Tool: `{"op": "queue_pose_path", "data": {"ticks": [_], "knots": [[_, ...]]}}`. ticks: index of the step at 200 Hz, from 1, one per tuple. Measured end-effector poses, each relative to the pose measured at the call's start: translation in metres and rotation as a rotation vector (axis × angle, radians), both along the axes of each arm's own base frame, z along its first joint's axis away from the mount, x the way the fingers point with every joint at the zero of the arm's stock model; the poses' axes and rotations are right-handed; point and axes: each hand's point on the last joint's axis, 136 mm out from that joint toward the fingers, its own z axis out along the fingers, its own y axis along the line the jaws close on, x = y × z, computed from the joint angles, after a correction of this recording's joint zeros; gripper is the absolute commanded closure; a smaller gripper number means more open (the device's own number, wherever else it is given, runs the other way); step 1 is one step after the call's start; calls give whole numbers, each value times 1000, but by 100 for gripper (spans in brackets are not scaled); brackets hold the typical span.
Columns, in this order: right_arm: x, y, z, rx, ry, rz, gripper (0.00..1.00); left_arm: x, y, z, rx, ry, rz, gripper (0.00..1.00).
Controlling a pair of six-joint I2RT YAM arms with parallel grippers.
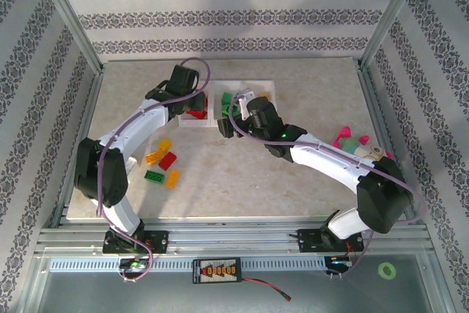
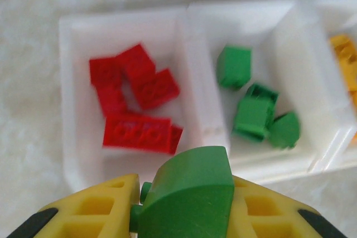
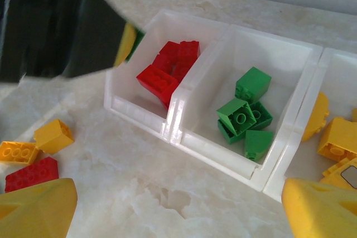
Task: Sort the legos into containers by color
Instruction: Place the lego in the container.
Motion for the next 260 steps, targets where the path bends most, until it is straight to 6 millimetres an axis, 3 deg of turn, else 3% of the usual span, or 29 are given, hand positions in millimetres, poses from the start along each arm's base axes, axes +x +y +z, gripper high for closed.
{"op": "queue_pose_path", "data": {"ticks": [25, 74, 126, 180, 214, 243, 260], "knots": [[-4, -5, -3, -7, 3, -7, 6, 29, -20, 0, -25, -23, -24, 70], [-9, -14, 0, 5, -4, -27, 6, 75, -63, -33, -58, 10, -86, 70], [-6, -28, -1, 2, -7, -63, 6, 99, -83, -53, -67, 54, -117, 61], [-6, -31, -3, -3, -3, -63, 6, 93, -87, -50, -70, 66, -159, 20], [-6, -23, -2, -8, -6, -27, 6, 62, -70, -29, -44, 57, -160, 3], [-7, -2, -2, -13, -7, 31, 6, 28, -46, 13, -23, -27, -138, 1], [-10, 8, -3, -16, -3, 62, 6, 6, -28, 27, -4, -65, -107, 1]]}}
